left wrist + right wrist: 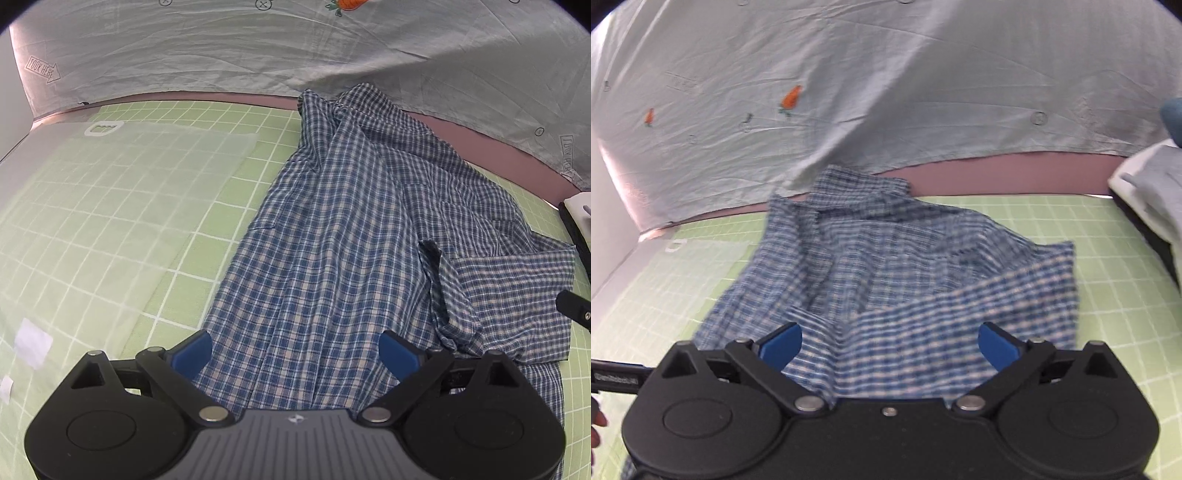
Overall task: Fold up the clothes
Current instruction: 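Grasp the other plaid sleeve with the left gripper, then lift the held sleeve across the shirt body and open the left gripper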
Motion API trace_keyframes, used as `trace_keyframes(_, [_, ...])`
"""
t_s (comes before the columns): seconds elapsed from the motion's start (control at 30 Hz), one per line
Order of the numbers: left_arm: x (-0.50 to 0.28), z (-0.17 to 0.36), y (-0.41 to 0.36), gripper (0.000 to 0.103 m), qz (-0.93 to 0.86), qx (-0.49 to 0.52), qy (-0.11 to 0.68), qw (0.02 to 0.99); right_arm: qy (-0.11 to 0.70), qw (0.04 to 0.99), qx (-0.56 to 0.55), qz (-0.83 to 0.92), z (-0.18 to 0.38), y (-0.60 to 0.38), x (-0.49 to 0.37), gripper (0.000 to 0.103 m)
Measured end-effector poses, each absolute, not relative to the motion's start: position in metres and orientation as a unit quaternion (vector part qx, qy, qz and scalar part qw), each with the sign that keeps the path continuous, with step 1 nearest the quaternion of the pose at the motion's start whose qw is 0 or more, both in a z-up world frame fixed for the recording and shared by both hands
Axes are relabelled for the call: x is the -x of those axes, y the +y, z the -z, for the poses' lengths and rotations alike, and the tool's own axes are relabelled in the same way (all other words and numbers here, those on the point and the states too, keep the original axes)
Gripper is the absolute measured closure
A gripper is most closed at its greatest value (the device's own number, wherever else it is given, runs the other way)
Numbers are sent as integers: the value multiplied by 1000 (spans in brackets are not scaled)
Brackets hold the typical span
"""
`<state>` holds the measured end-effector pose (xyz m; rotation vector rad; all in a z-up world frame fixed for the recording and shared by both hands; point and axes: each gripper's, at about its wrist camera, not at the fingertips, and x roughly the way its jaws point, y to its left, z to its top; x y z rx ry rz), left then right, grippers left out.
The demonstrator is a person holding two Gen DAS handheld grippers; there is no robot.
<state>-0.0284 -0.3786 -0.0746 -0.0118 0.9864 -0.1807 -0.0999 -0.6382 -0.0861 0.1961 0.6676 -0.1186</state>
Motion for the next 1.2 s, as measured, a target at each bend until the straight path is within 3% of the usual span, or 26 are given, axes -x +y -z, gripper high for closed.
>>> trace_keyframes(0.3, [11,61,-431,8,160,-36,441,882,361,898,-103,229,120,-698,155,0])
trace_keyframes(0.37, [5,61,-443,14,174,-36,443,879,367,890,-111,245,125,-704,162,0])
trace_keyframes(0.5, [-7,66,-465,40,213,-33,461,861,374,880,-126,265,132,-716,167,0])
trace_keyframes(0.63, [-14,74,-478,83,247,-18,481,841,379,875,-127,271,135,-720,162,0])
trace_keyframes(0.8, [-21,84,-484,87,243,-24,497,833,389,873,-126,267,139,-720,157,0])
trace_keyframes(0.9, [-24,90,-488,100,241,-28,506,827,393,871,-125,268,140,-720,155,0])
trace_keyframes(1.2, [-28,56,-462,102,233,-25,461,856,400,871,-115,261,135,-708,156,0])
